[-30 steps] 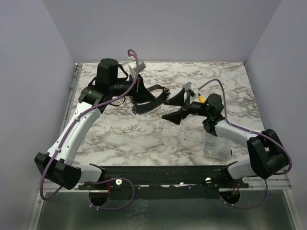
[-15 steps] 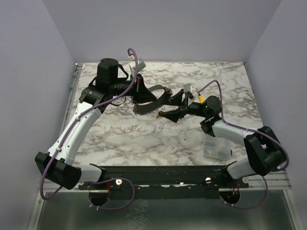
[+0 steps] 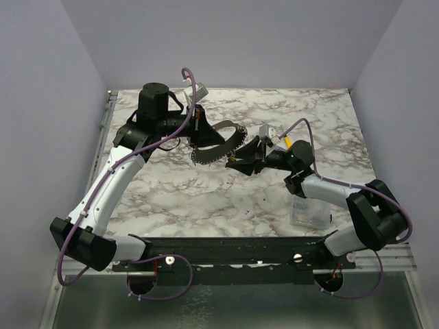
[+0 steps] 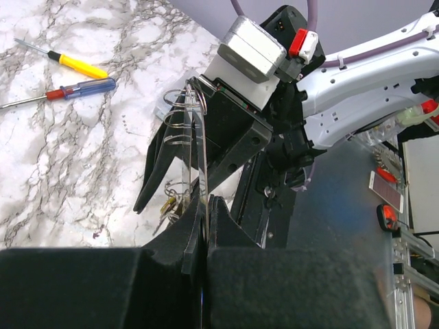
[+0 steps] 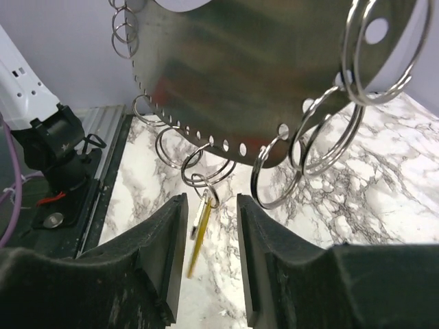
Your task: Remove the keys from the keyring
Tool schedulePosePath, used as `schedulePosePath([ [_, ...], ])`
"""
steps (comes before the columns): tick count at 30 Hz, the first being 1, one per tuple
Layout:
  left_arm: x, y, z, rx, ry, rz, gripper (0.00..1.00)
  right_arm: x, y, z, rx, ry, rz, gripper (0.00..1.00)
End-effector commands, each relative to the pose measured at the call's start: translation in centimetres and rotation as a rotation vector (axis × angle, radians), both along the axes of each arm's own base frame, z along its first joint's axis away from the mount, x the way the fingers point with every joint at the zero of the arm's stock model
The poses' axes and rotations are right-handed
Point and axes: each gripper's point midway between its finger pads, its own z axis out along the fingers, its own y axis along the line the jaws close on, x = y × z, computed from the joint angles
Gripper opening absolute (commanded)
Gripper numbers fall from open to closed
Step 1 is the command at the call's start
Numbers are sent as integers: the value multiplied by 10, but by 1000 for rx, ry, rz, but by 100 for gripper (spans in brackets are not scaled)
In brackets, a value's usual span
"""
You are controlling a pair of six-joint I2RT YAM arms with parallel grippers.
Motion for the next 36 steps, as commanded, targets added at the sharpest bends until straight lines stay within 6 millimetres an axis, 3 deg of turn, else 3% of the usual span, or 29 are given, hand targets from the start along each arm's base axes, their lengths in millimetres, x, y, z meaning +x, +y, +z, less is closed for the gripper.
schedulePosePath([
  [1,-5,2,12,-37,-27,-20,0,2,0,0,12,-37,-22,39],
  [10,0,11,5,-41,-2,20,0,-1,-2,8,34,-33,-20,1],
  [16,25,31,-14,-5,23,170,0,-7,1,2,-25,43,32,1],
  [28,18,41,-101,67,254,228,0,-16,4,-8,-181,161,128,1],
  [36,39,71,-156,163,314,397,0,-7,2,-33,-355,251,121,1],
])
